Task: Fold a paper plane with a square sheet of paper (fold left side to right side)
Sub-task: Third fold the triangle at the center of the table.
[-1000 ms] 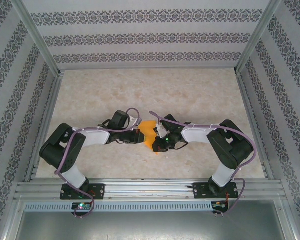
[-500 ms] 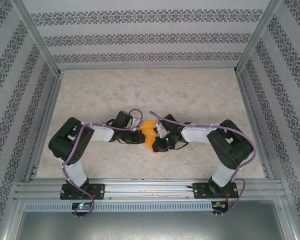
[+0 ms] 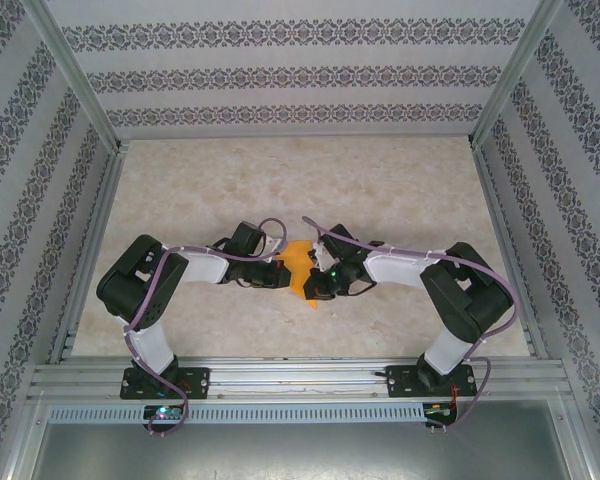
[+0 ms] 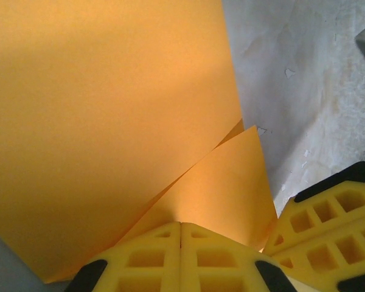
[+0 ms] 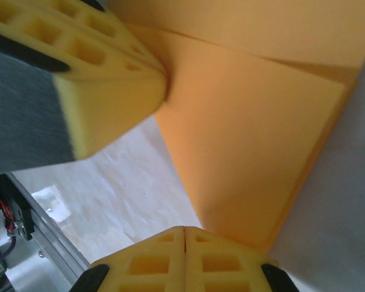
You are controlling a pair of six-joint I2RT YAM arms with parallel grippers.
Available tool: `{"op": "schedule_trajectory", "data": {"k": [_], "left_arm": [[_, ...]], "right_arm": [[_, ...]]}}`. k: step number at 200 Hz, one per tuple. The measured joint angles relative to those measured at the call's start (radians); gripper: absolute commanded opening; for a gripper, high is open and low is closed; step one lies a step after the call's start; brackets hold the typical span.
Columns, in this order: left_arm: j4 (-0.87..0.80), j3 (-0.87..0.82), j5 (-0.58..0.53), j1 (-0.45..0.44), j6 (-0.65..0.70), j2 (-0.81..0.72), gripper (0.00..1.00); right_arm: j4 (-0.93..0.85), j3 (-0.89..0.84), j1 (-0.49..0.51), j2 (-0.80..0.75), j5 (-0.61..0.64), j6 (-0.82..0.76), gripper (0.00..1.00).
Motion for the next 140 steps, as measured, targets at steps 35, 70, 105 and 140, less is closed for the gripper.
{"op": "schedule_trajectory", "data": {"k": [35, 70, 105, 140], "left_arm": [[-0.002, 0.0, -0.006, -0.001, 0.0, -0.002, 0.0], [-0.007, 0.0, -0.019, -0.006, 0.0, -0.006, 0.0], [-0.012, 0.002, -0.025, -0.007, 0.0, -0.006, 0.0], [-0.034, 0.013, -0.042, -0.013, 0.004, -0.008, 0.0]], "right_arm": [[0.029, 0.029, 0.009, 0.039, 0.0, 0.02, 0.0], [0.039, 0.045, 0.009, 0.083, 0.005, 0.023, 0.0], [0.03, 0.05, 0.01, 0.093, 0.023, 0.021, 0.0], [0.009, 0.054, 0.014, 0.093, 0.035, 0.014, 0.0]]}}
